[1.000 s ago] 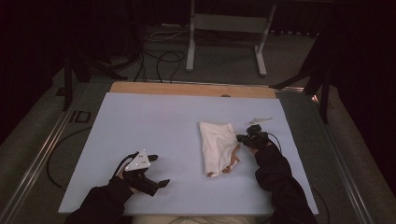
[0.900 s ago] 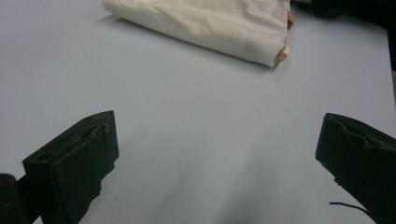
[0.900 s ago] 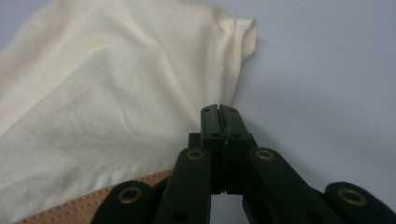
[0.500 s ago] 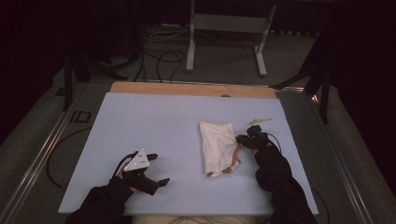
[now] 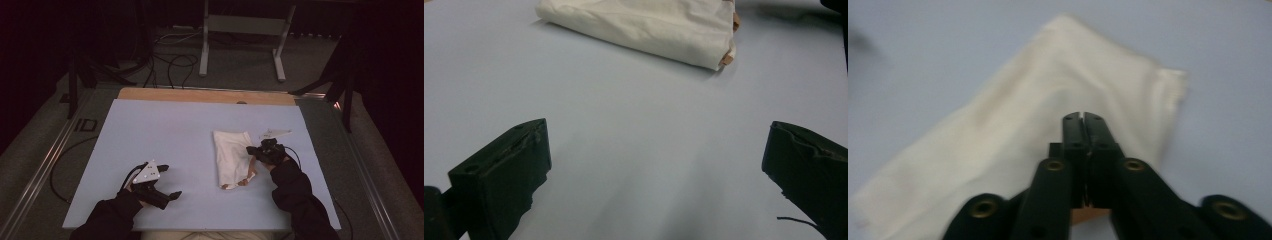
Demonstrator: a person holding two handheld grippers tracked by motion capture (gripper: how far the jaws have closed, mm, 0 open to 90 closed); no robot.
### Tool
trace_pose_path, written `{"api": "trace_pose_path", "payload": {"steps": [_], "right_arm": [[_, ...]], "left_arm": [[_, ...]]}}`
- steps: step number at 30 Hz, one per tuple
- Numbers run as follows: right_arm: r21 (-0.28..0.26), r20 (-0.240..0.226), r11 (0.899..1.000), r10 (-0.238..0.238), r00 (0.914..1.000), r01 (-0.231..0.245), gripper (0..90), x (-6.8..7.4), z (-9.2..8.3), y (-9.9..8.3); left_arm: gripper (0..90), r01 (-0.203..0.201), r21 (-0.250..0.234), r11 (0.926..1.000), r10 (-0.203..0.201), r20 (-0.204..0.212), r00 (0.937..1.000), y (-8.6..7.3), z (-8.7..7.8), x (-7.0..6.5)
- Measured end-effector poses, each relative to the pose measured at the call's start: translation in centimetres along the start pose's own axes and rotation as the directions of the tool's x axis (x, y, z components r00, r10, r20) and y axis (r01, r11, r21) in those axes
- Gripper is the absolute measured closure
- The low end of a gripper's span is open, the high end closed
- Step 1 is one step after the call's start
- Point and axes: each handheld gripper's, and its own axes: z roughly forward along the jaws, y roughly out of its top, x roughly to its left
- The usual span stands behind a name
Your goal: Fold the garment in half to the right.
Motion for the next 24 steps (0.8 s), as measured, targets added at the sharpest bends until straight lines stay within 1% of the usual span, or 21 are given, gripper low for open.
{"api": "trace_pose_path", "payload": {"steps": [2,4,6,9,11,12,14,16,19,21,22,24], "right_arm": [[-0.001,-0.031,1.0,-0.03,0.9991,0.03,90.0,1.2,-0.3,-0.1],[-0.002,-0.06,0.999,-0.041,0.9974,0.041,90.0,2.3,-0.6,-0.3],[0.007,-0.084,0.998,-0.055,0.9949,0.056,90.0,2.9,-0.7,-0.7],[0.023,-0.098,0.998,-0.054,0.9938,0.056,90.0,3.5,-0.9,-1.7],[0.041,-0.092,0.997,-0.064,0.9937,0.068,90.0,3.6,-1.0,-2.4],[0.047,-0.095,0.997,-0.062,0.9936,0.066,90.0,3.6,-0.9,-2.8],[0.07,-0.082,0.995,-0.068,0.9943,0.074,90.0,3.4,-0.7,-3.4],[0.082,-0.08,0.994,-0.06,0.995,0.066,90.0,3.2,-0.5,-4.0],[0.097,-0.066,0.992,-0.07,0.9954,0.076,90.0,2.9,-0.3,-4.8],[0.119,-0.062,0.989,-0.077,0.9951,0.084,90.0,2.9,0.0,-5.4],[0.105,-0.065,0.992,-0.069,0.9955,0.076,90.0,2.8,-0.1,-5.6],[0.094,-0.068,0.994,-0.056,0.9962,0.062,90.0,2.8,-0.2,-5.8]], "left_arm": [[0.4,-0.002,-0.001,1.0,0.002,-0.002,1.0,0.0,0.0,0.0],[0.4,-0.003,-0.002,1.0,0.003,-0.002,1.0,0.0,-0.1,0.0],[0.4,-0.006,-0.002,1.0,0.006,-0.003,1.0,0.0,-0.1,0.0],[0.4,-0.005,-0.005,1.0,0.005,-0.005,1.0,0.1,-0.2,0.0],[0.4,0.001,-0.007,1.0,-0.001,-0.005,1.0,0.1,-0.2,0.1],[0.4,-0.004,-0.005,1.0,0.004,-0.006,1.0,0.1,-0.2,0.1],[0.4,-0.003,-0.006,1.0,0.003,-0.006,1.0,0.0,-0.1,0.1],[0.4,-0.007,-0.004,1.0,0.007,-0.011,0.9999,0.0,-0.1,0.1],[0.4,-0.006,-0.005,1.0,0.006,-0.009,0.9999,0.0,-0.1,0.1],[0.4,-0.005,-0.006,1.0,0.005,-0.008,1.0,0.0,-0.1,0.1],[0.4,-0.005,-0.006,1.0,0.005,-0.008,1.0,0.0,-0.2,0.1],[0.4,-0.005,-0.007,1.0,0.005,-0.009,0.9999,0.0,-0.2,0.1]]}}
